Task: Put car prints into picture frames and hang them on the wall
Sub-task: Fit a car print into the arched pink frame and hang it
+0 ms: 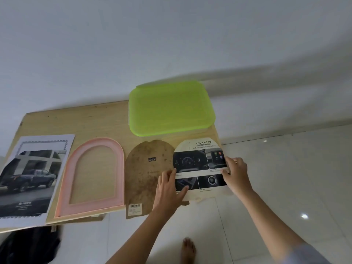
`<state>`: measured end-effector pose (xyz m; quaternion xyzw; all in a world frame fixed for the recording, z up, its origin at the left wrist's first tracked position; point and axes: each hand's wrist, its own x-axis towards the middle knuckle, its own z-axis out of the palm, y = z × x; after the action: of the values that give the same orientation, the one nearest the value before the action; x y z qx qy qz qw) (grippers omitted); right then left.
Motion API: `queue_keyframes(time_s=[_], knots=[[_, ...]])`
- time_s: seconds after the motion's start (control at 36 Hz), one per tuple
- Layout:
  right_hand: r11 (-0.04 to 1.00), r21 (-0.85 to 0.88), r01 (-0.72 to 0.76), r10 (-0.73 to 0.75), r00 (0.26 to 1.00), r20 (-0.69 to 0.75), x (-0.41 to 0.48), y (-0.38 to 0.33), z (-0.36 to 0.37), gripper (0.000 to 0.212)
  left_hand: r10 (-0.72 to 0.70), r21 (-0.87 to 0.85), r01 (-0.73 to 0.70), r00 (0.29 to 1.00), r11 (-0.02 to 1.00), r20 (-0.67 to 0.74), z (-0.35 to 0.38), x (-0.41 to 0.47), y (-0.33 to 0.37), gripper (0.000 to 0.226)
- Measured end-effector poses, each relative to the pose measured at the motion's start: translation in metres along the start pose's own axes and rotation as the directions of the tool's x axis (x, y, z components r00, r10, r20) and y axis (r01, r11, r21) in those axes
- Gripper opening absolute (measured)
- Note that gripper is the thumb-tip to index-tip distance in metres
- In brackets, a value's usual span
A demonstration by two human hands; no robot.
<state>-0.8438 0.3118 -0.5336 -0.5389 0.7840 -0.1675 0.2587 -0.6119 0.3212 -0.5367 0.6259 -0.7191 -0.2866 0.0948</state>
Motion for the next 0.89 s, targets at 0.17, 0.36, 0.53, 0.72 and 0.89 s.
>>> queue_keyframes(time_s=[0.17, 0.36, 0.53, 0.72, 0.89], knots=[[0.952, -0.041, 0.302, -0.304, 0.952, -0.035, -0.009, -0.025, 0.02, 0.045, -0.023, 0.228, 0.019, 1.0, 0.973, 0.014, -0.008, -0.001, -0.015, 0.078], [0.852, -0.205, 0.481, -0.433, 0.869, 0.239, -0.015, -0.04, 0.051, 0.055, -0.038, 0.275, 0.033, 0.999, 0.961, 0.012, -0.005, -0.003, -0.024, 0.091], [0.873, -0.208, 0.441, -0.4, 0.892, 0.211, -0.005, -0.017, 0.035, 0.053, -0.035, 0.27, 0.033, 0.999, 0.962, 0.001, -0.004, -0.003, -0.027, 0.092], [0.889, -0.207, 0.409, -0.374, 0.908, 0.186, -0.004, -0.021, 0.029, 0.053, -0.038, 0.293, 0.031, 0.999, 0.956, 0.018, -0.004, -0.004, -0.028, 0.102], [0.891, -0.239, 0.385, -0.336, 0.915, 0.222, -0.003, -0.026, 0.026, 0.053, -0.063, 0.328, 0.043, 0.997, 0.944, 0.05, -0.006, -0.002, -0.028, 0.103]])
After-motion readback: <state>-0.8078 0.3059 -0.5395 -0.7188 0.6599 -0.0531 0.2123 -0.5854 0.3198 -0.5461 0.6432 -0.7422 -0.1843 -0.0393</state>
